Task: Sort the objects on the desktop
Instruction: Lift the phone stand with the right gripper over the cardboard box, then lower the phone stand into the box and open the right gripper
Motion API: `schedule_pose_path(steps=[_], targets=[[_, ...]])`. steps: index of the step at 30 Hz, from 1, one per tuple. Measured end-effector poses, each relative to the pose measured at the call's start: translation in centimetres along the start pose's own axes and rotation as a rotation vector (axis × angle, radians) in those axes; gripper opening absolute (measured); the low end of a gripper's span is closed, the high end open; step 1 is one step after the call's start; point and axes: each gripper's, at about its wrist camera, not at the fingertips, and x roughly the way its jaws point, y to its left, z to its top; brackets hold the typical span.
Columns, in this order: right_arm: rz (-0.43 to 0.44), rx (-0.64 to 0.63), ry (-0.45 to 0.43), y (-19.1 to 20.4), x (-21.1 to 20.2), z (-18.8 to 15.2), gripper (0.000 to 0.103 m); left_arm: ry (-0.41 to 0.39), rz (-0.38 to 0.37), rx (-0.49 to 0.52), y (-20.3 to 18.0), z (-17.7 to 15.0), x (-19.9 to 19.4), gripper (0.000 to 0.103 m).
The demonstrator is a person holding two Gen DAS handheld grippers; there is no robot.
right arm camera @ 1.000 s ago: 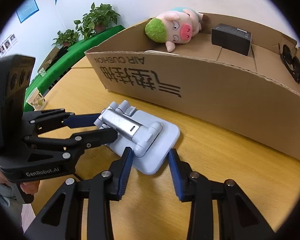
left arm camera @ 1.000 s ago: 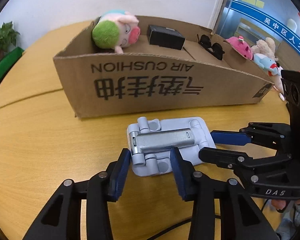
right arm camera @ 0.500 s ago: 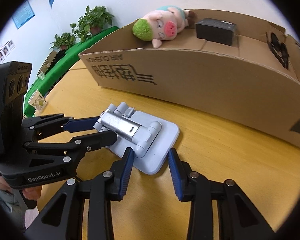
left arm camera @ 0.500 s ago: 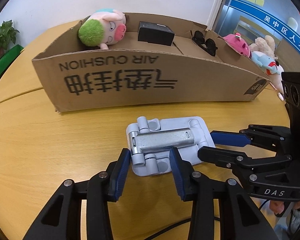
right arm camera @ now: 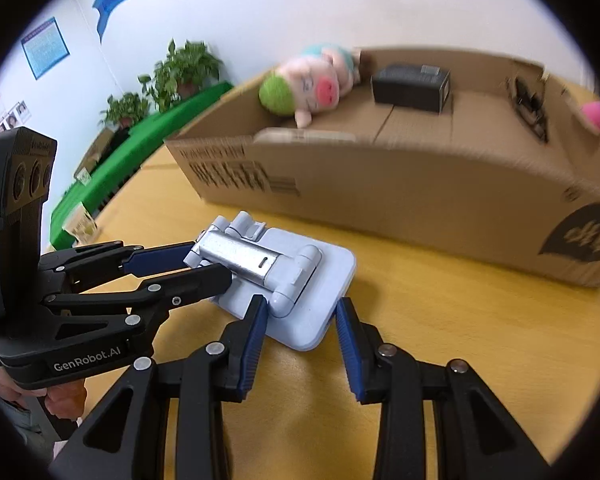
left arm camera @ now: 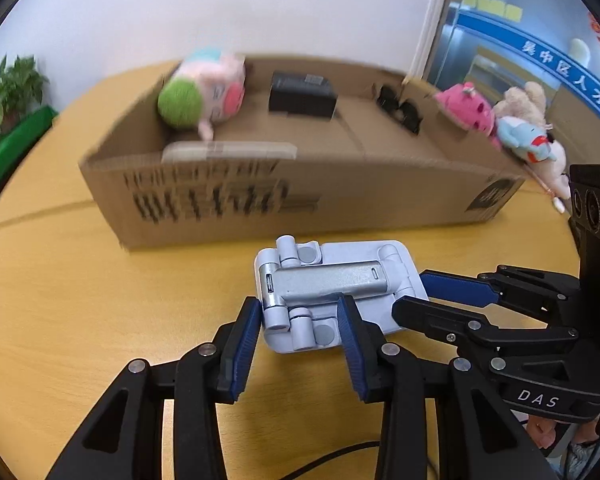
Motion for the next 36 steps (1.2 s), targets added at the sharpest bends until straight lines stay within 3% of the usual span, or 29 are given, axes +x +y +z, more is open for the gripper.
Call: schedule_pose_path(steps=[1,2,8,13,19,27,36], targets=[[-0.016,-0.003,-0.020,0.1,-0.8,0.2,0.034,-0.025,0.001,0.006,-0.3,0.5,-0.8,0.022],[-0.043,-0.002,-0.054,0.0,-2.0,0.6,0.034,-0.046,-0.003,0.011,-0.6,1.1,-1.6,0.021],[-0.066,0.013,-0.172,-0.9,-6.2,3.4,0.034,-0.145,-0.017,0.068,-2.9,5.3,-4.1,0.021],[-0.104,0.027,-0.218,-2.1,-7.6,5.6,0.034,-0.186,-0.028,0.092,-4.4,8.4,-3.9,0.021],[-0.138,-0.004,-0.256,-3.8,-8.2,10.6,0.034,-0.233,-0.043,0.092,-4.3,13.1,-3.1,0.021],[-0.111,-0.015,-0.202,-6.5,-4.1,17.0,0.034,-0.207,-0.015,0.069,-1.5,19.8,1.5,0.021],[-0.080,0.000,-0.021,-10.1,4.1,20.9,0.034,-0.034,-0.006,-0.013,2.7,23.4,10.1,0.021]])
